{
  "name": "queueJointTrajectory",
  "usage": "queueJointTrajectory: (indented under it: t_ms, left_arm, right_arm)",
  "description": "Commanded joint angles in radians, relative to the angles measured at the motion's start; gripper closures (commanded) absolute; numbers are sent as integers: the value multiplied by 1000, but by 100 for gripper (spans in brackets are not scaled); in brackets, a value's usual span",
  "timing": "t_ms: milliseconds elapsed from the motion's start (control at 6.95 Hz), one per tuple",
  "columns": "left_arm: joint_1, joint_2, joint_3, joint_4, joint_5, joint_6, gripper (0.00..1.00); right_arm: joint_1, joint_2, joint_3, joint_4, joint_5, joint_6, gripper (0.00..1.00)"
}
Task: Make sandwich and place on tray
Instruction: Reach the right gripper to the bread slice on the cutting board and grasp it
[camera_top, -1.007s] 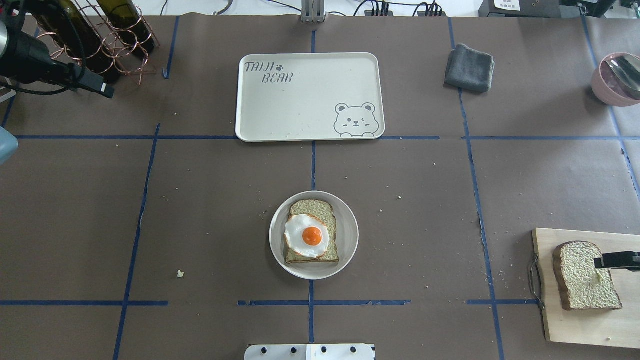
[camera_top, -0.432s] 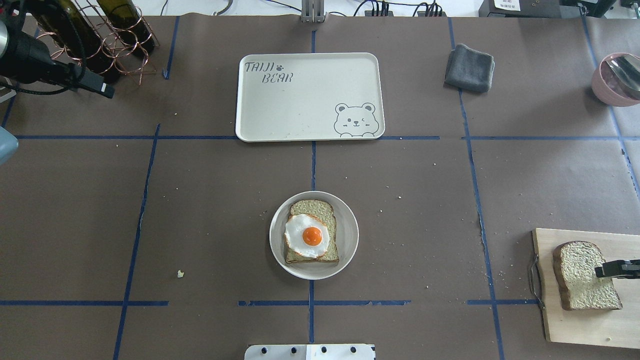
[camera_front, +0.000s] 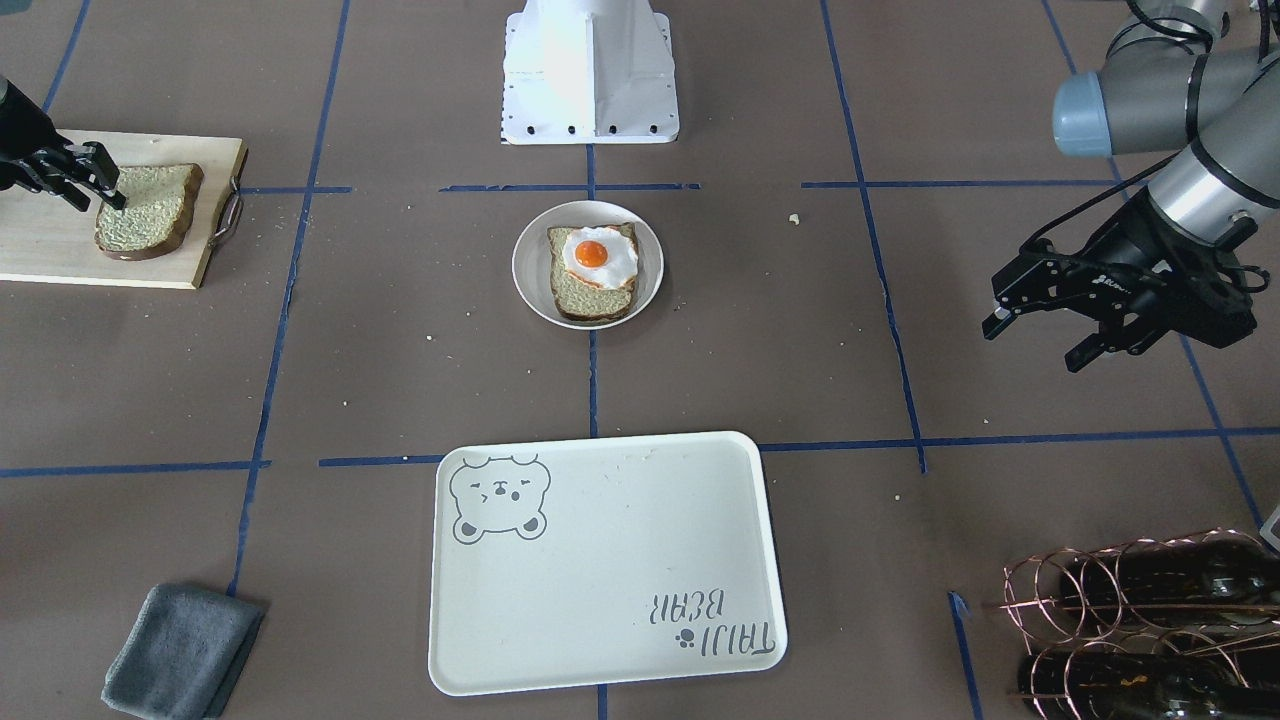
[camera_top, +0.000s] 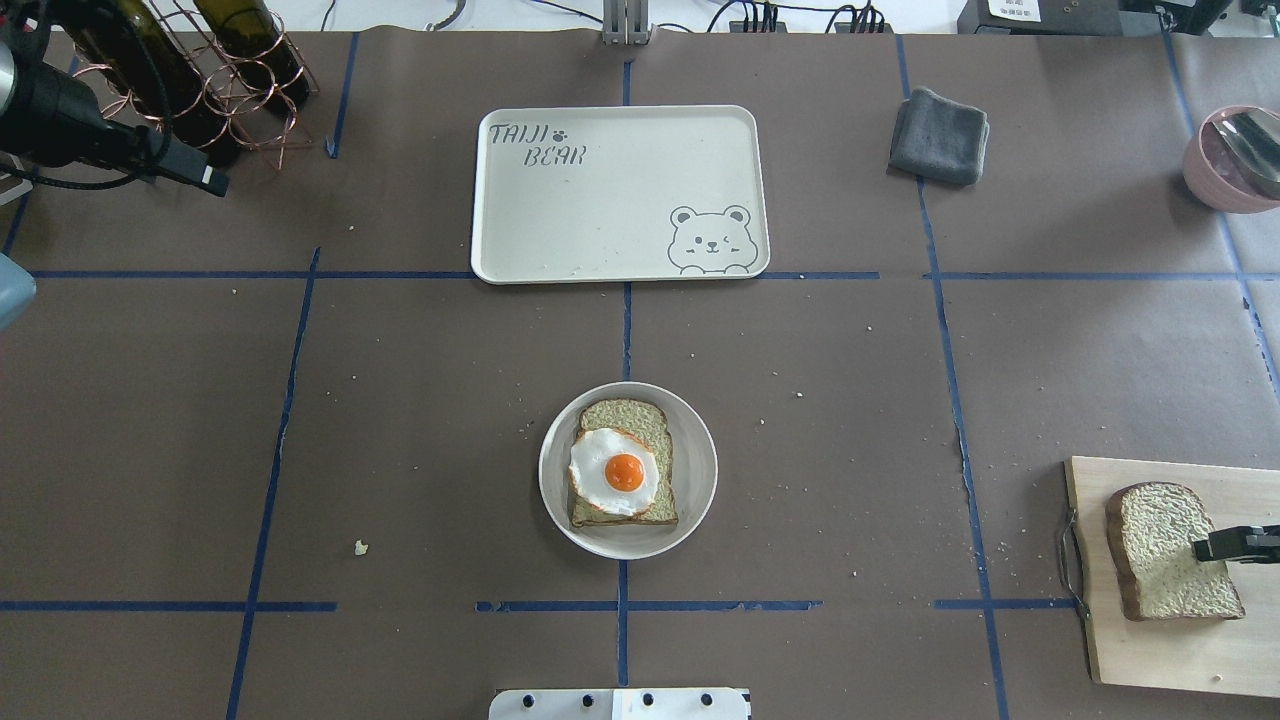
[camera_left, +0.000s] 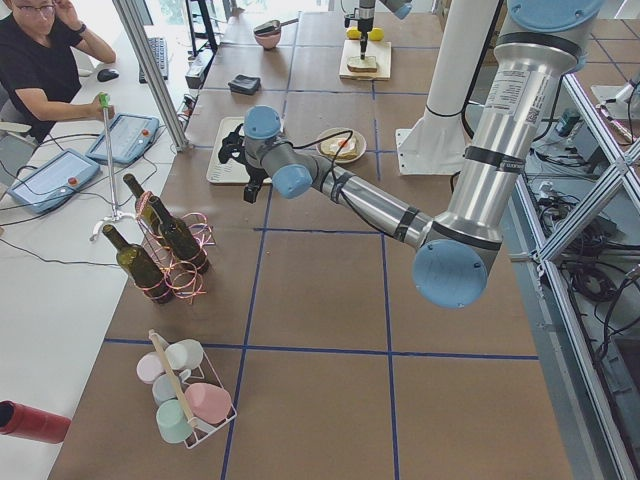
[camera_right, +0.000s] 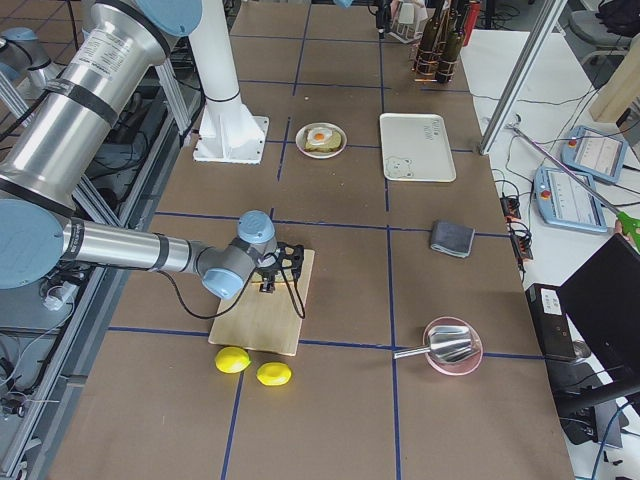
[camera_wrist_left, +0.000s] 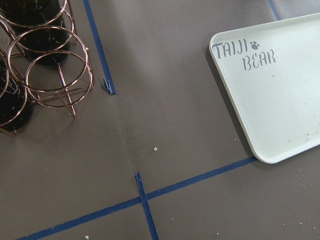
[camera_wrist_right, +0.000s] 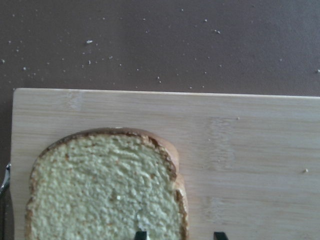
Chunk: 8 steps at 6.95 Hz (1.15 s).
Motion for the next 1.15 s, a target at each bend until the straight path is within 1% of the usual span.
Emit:
queueJointTrajectory:
  t_ms: [0, 144, 288, 576, 719, 863, 1007]
  left_arm:
    - [-2, 4, -4, 0, 0, 2, 0]
    - [-2, 4, -5, 0, 0, 3, 0]
    - [-2, 5, -10, 0, 0, 3, 0]
    - [-2, 7, -8, 0, 0, 5, 0]
    - [-2, 7, -10, 0, 0, 5, 0]
    - [-2, 7, -10, 0, 0, 5, 0]
    - [-2, 7, -8, 0, 0, 5, 0]
  right_arm:
    - [-4, 2, -2, 0, 3, -1, 46]
    - [-7, 5, -4, -2, 3, -1, 46]
    - [-9, 6, -4, -2, 3, -1, 50]
    - [-11, 5, -7, -2, 5, -1, 51]
    - [-11, 6, -8, -2, 5, -1, 54]
    - [-12, 8, -8, -2, 6, -1, 78]
    - [-11, 11, -8, -2, 6, -2, 100]
